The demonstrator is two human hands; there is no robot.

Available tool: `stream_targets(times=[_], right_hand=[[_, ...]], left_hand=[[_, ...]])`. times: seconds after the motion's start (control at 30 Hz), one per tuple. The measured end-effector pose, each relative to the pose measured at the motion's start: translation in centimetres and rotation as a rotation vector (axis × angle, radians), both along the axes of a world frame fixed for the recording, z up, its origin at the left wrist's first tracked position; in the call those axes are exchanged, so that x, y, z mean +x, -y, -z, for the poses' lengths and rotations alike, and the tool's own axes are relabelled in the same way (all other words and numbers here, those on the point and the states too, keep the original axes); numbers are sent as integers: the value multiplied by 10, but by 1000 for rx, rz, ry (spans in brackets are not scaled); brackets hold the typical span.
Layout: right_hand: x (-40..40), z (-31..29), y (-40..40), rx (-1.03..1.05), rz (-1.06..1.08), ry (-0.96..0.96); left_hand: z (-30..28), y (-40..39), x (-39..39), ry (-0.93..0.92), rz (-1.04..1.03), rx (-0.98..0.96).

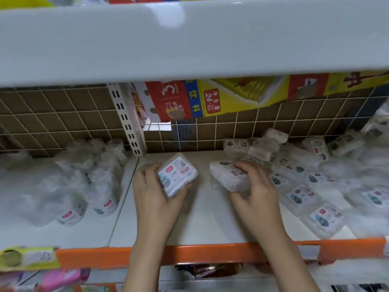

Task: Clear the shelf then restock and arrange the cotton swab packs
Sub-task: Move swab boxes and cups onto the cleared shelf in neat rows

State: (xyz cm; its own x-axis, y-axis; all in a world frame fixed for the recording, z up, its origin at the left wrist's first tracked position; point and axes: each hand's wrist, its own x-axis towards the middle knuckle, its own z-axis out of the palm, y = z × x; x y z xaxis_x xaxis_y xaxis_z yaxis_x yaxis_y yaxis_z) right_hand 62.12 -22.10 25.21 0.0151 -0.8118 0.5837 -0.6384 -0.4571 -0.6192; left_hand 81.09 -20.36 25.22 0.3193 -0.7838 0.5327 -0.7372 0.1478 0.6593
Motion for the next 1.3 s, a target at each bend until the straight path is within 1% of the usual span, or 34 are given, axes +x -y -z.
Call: stream_targets(times=[0.13, 0.33, 0.4, 0.6, 0.77, 0.9, 1.0, 1.17, 1.3], right_hand=[[3, -6, 7, -35, -16, 18], [22, -8, 16, -92, -82, -1], [36, -9, 15, -92, -89, 16], [102, -12, 12, -45, -115, 34], [183, -12, -1, -66, -107, 84], [250, -15, -12, -134, -114, 113], [289, -16, -21, -142, -100, 117], [324, -16, -30, -112, -139, 87], [331, -21, -32, -124, -188, 24]], left_hand=[[-9, 0, 2, 67, -17, -7], [-15, -11, 23, -3, -72, -15], [-17, -16, 37, 17, -82, 2], [-25, -22, 102, 99, -124, 60], [-33, -30, 187, 122, -72, 82], [-38, -46, 264, 215, -173, 89], [-35, -55, 314, 267, -205, 148], [-33, -63, 348, 248, -186, 166], [-31, -65, 348, 163, -159, 180]])
